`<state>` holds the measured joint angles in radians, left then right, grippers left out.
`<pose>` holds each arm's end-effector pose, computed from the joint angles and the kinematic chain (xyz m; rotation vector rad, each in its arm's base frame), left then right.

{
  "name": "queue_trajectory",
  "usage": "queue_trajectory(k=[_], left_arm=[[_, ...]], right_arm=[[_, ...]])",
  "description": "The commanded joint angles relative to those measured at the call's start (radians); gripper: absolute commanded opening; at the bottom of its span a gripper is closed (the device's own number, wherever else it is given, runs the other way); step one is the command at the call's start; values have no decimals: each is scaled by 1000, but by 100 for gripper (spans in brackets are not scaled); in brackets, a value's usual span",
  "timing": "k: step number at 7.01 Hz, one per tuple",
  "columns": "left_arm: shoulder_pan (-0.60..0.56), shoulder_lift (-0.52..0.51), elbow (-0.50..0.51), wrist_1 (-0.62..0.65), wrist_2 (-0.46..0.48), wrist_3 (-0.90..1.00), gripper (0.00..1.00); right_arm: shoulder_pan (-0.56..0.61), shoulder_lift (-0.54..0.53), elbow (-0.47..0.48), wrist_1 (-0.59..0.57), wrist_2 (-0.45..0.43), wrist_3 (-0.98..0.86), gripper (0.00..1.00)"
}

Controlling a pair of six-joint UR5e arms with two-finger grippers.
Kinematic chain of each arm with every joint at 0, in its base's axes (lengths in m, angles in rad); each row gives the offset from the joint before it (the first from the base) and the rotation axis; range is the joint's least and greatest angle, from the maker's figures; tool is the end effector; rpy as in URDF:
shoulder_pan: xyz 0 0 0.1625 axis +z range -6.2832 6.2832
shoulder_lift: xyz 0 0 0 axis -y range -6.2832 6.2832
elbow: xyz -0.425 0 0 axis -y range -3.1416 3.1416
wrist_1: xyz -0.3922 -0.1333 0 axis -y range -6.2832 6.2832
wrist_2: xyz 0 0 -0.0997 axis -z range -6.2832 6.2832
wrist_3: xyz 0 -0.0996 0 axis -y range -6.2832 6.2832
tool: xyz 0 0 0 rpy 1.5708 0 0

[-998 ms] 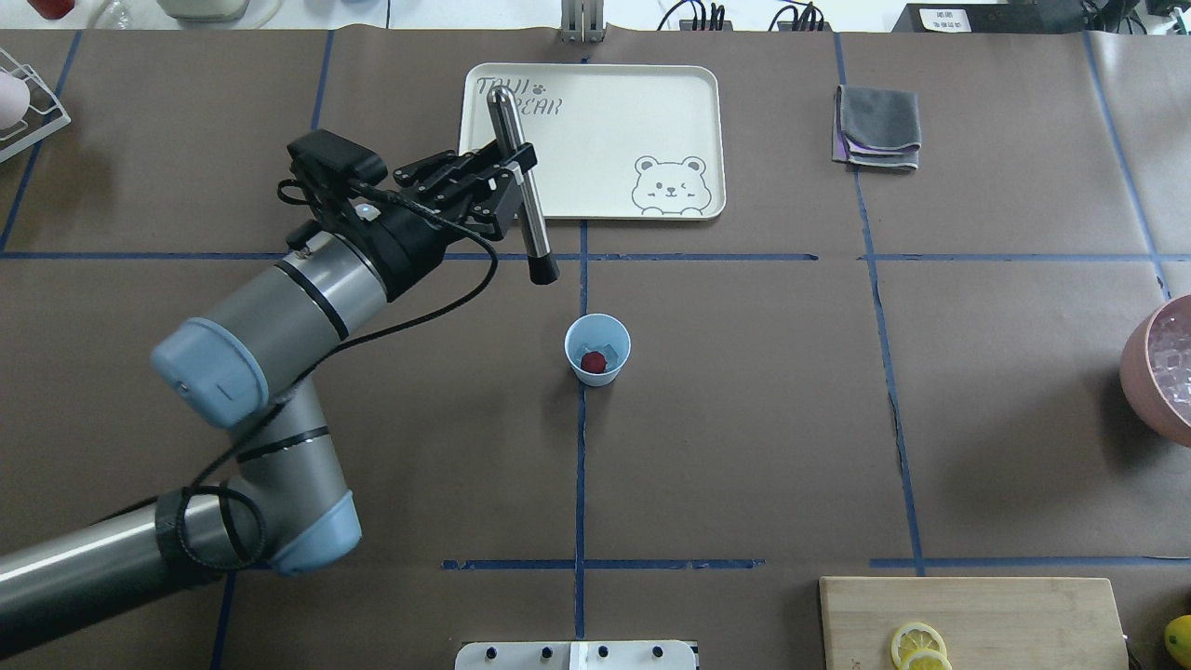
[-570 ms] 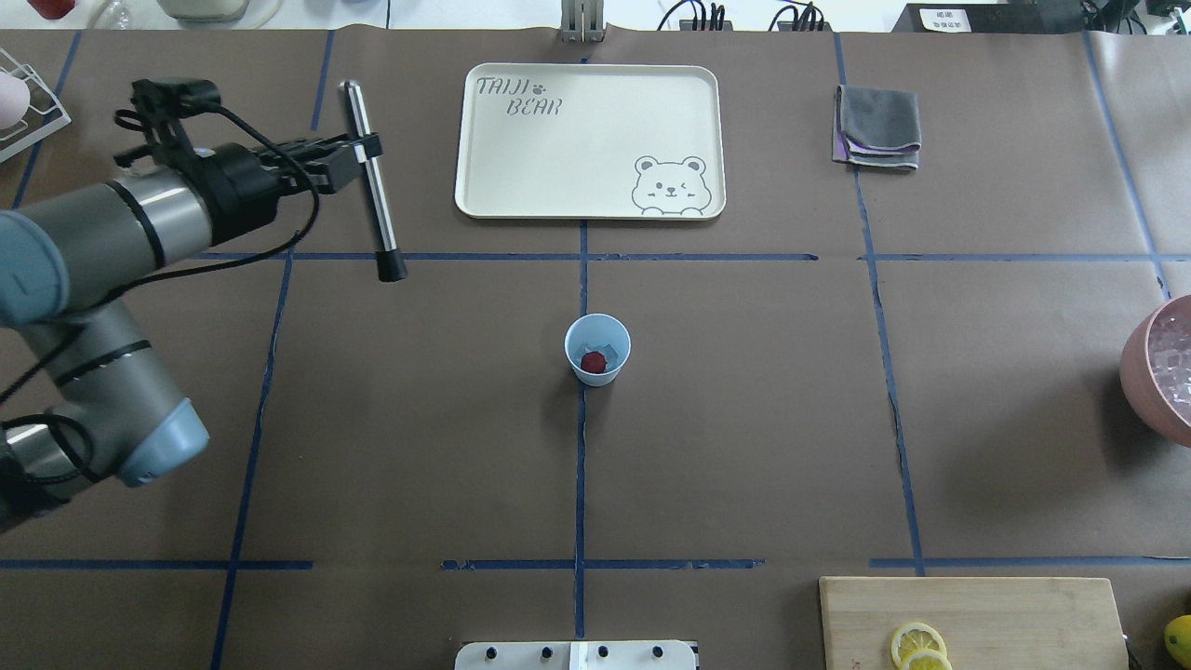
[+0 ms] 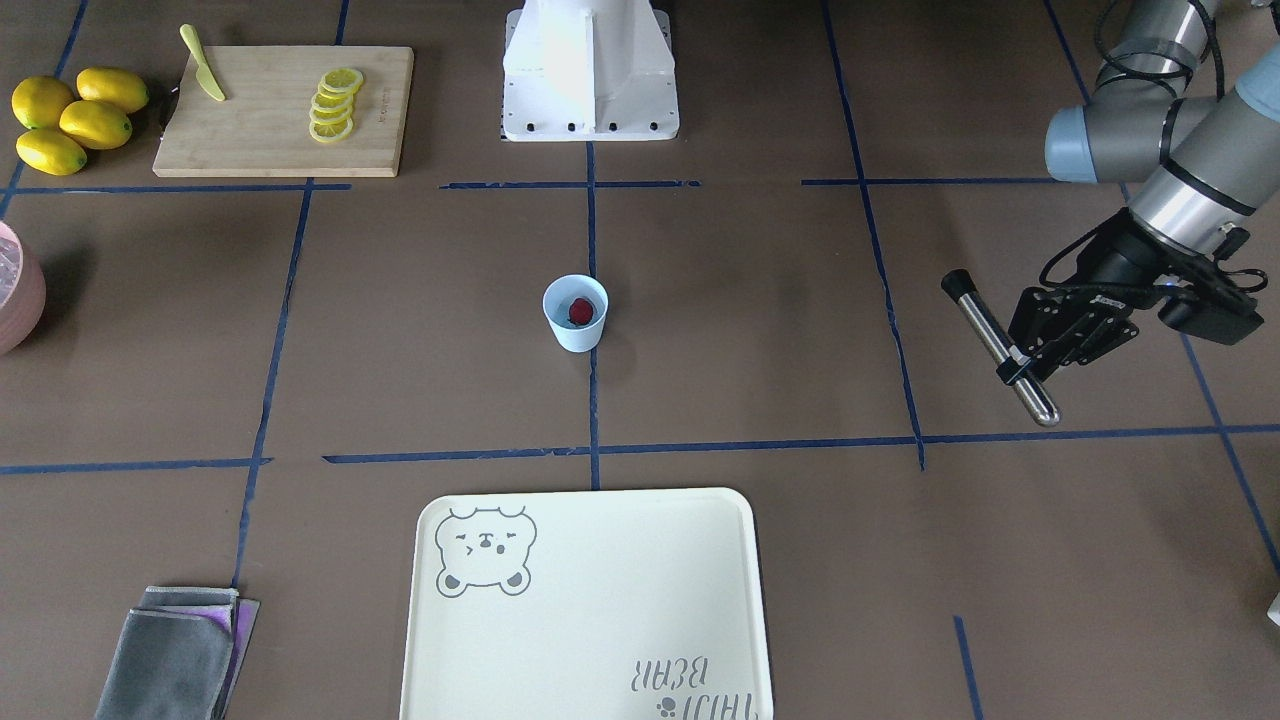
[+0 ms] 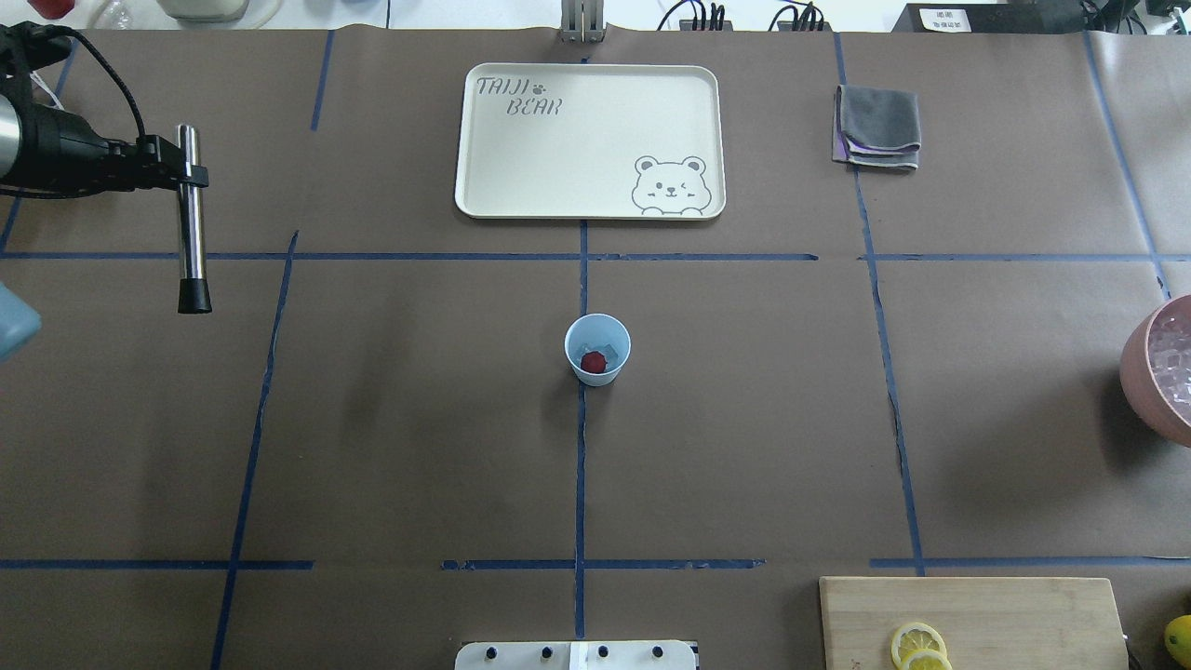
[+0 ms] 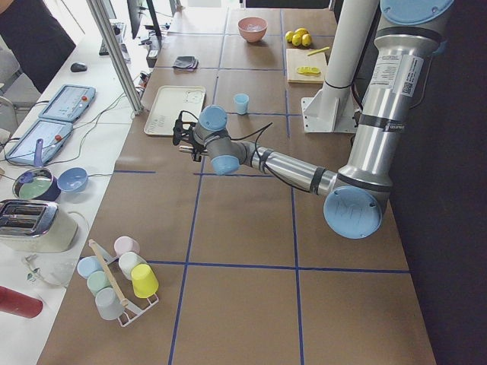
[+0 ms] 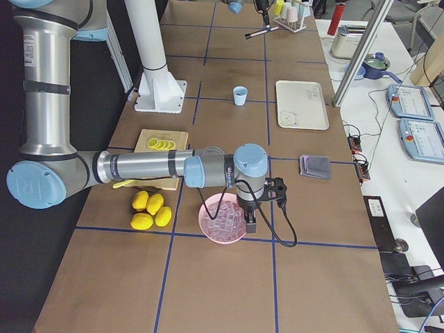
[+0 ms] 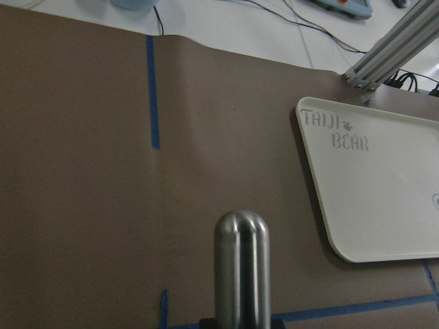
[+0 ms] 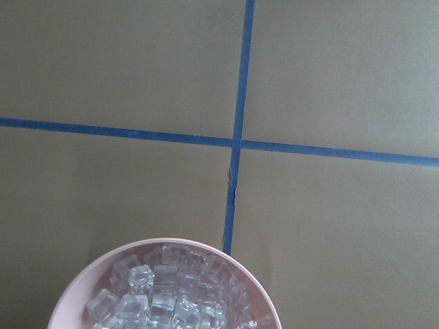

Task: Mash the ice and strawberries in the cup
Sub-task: 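Carry the pestle with the left gripper back toward its starting spot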

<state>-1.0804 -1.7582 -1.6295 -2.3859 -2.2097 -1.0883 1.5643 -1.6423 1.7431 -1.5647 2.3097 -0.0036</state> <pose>0.2070 -0.5447 0.4365 0.3101 1.1286 -0.1895 0.0632 -0.4673 0.6095 0.1009 -0.7384 -0.0491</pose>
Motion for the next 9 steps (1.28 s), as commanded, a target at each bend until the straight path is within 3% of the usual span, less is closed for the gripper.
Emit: queue_trajectory(k=[1,5,9], left_arm=[[-9,35,73,97,-70,136,0],[-12,183,140,96,-58,442,0],[-99,198,264,93,-21,574,0]], right_arm=[[-1,3,1,-2,7,0,99],[-1,1,-4,-3,10,5,99],[-1,1,-7,-3,8,5,99]])
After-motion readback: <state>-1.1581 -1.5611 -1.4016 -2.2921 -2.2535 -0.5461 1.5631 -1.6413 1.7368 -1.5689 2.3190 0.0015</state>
